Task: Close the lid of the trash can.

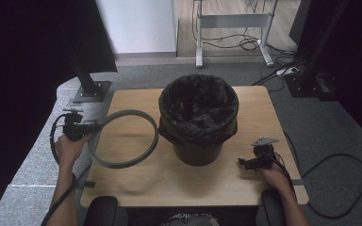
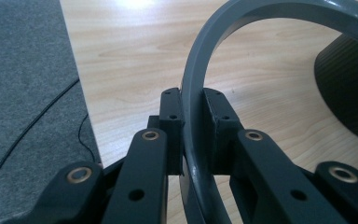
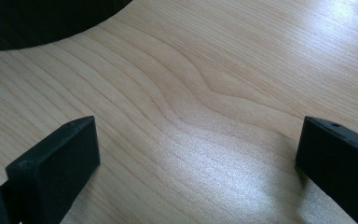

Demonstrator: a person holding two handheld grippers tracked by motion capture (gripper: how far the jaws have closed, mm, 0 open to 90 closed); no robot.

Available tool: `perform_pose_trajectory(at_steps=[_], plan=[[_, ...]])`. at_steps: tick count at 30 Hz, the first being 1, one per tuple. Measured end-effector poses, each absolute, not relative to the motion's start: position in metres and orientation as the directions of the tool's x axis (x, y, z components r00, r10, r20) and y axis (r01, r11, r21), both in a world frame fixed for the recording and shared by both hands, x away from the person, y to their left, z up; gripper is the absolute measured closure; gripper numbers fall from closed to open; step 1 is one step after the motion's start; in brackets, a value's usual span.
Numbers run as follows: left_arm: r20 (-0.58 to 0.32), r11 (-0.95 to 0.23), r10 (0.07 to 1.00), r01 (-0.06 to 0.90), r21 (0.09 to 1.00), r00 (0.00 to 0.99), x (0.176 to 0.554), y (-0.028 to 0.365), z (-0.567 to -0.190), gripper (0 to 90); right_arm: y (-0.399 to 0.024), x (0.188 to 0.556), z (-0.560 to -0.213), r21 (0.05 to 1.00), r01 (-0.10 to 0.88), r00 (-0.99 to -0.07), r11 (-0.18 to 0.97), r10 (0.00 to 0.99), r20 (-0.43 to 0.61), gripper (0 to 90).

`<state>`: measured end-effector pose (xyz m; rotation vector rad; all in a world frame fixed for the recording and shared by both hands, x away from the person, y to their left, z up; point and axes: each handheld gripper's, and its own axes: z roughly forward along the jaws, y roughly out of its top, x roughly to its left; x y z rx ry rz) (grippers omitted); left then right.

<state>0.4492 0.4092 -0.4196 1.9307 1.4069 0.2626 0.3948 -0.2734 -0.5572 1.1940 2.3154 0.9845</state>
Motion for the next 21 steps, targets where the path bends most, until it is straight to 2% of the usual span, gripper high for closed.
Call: perform_pose_trajectory(at_steps=[21], plan=[[-0.261,-0.131,0.886,0.749,0.65,0.382,0.457,0.414,-0.342,79.2,-0.273,0.395,-0.557,0.719,0.567,-0.581,0.402,0.814,0.003,0.0]])
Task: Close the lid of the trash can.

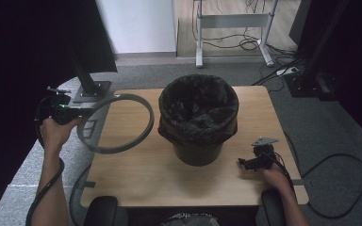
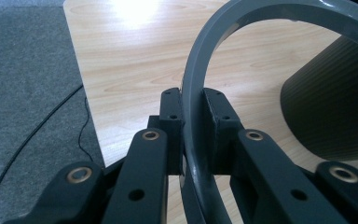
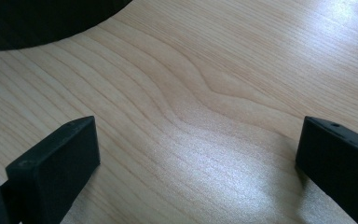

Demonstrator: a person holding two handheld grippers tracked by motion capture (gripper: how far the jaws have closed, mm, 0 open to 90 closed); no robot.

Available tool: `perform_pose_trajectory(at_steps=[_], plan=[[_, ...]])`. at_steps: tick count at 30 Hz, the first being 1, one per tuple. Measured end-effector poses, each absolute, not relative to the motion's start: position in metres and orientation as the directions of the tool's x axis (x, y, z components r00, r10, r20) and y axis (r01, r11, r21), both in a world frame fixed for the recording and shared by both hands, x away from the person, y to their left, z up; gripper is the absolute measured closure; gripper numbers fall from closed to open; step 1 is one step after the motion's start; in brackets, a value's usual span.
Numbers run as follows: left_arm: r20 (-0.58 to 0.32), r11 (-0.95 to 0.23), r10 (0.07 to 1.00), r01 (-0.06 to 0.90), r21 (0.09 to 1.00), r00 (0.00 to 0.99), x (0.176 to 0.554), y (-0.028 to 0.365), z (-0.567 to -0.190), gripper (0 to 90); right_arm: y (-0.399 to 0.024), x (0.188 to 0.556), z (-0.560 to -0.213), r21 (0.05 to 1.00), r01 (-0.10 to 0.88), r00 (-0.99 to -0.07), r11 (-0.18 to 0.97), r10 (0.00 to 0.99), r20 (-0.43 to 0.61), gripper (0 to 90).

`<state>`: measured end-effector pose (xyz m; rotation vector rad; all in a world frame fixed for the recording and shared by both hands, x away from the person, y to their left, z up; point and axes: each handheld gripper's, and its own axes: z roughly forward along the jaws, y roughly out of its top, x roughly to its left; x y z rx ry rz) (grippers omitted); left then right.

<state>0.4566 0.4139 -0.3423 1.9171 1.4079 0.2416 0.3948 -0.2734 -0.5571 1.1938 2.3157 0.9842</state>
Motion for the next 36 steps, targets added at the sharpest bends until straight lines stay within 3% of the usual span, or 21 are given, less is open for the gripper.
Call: perform_pose_trajectory(at_steps=[17,36], plan=[[-0.268,-0.119,0.875,0.716,0.687,0.403,0.46,0.405,-0.278,79.2,-0.273,0.395,-0.557,0.719,0.567,-0.581,0.401,0.814,0.004,0.0],[-0.249,-0.221,0.818,0.684,0.695,0.518,0.491,0.325,-0.262,79.1,-0.273,0.395,-0.557,0.719,0.567,-0.581,0.401,0.814,0.004,0.0]])
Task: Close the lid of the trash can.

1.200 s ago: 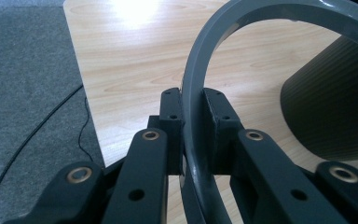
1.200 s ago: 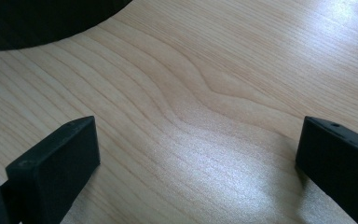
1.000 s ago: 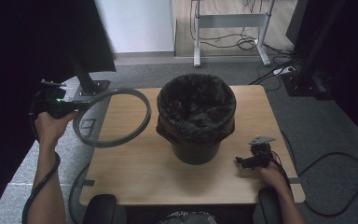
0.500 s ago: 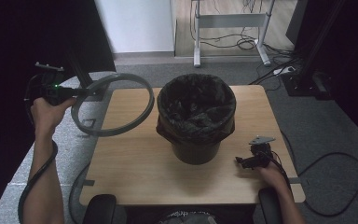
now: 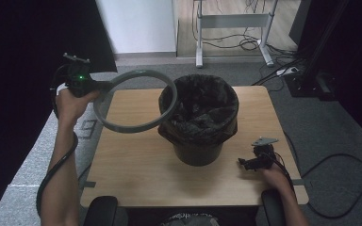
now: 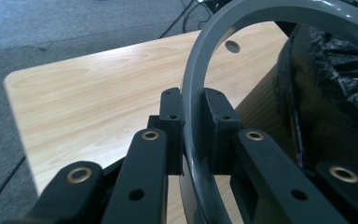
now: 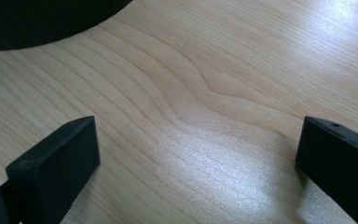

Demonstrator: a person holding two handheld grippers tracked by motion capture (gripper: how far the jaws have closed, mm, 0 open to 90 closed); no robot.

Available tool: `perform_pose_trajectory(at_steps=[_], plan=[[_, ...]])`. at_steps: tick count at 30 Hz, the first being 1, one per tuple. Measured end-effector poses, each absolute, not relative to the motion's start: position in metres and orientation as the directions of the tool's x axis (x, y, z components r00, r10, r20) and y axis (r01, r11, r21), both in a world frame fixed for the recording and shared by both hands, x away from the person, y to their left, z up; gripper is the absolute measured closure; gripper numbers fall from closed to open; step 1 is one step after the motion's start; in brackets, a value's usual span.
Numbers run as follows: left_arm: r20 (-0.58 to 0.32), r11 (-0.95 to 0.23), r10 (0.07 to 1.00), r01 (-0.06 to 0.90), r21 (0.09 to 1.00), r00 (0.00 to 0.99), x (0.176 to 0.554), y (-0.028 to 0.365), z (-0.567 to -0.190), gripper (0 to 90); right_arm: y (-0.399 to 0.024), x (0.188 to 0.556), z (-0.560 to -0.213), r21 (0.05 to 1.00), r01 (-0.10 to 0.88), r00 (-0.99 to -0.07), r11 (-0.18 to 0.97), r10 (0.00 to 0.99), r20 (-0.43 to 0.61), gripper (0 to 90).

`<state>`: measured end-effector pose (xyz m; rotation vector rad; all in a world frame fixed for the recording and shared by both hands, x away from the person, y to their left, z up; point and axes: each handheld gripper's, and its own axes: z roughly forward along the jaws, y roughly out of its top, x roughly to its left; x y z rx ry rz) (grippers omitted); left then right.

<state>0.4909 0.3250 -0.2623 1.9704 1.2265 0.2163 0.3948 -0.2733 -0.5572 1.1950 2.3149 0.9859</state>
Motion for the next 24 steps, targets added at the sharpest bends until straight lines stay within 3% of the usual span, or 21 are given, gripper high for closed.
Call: perform_pose_trajectory(at_steps=[24], plan=[[-0.232,-0.317,0.741,0.633,0.706,0.63,0.521,0.222,-0.258,79.1,-0.273,0.395,-0.557,0.719,0.567,-0.581,0.401,0.814,0.004,0.0]])
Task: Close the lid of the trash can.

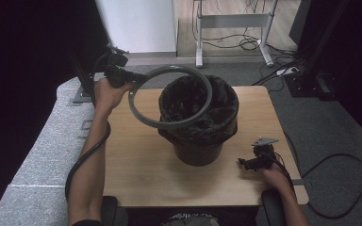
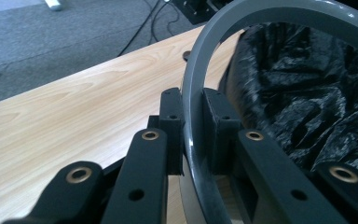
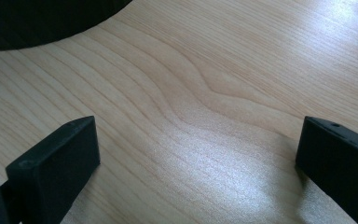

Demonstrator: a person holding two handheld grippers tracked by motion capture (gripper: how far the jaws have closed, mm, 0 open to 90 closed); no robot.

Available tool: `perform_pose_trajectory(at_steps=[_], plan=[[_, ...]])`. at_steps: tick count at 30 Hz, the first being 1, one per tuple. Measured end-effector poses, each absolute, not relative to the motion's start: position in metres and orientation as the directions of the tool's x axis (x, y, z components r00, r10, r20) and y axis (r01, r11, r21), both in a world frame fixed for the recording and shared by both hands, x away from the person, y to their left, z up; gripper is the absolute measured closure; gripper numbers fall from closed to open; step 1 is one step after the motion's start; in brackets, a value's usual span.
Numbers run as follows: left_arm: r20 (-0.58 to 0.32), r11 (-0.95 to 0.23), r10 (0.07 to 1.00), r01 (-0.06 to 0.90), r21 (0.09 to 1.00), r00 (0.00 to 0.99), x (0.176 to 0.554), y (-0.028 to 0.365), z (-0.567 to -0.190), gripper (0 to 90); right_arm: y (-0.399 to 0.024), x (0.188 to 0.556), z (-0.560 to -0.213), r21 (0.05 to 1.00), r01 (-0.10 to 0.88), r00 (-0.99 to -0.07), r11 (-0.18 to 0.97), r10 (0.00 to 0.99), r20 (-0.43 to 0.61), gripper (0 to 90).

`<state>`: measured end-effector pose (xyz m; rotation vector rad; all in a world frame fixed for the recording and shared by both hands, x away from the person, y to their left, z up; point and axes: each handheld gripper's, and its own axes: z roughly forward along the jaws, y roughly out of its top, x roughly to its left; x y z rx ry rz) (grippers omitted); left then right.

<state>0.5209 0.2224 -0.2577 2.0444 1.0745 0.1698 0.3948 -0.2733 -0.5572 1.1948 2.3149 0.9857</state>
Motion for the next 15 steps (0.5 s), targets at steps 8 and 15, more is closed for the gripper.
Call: perform_pose_trajectory(at_steps=[8,15], plan=[[-0.226,-0.333,0.722,0.615,0.715,0.654,0.527,0.19,-0.259,79.2,-0.273,0.395,-0.557,0.719,0.567,-0.581,0.401,0.814,0.004,0.0],[-0.203,-0.362,0.708,0.593,0.719,0.677,0.531,0.161,-0.266,79.1,-0.273,0.395,-0.557,0.72,0.567,-0.581,0.401,0.814,0.004,0.0]])
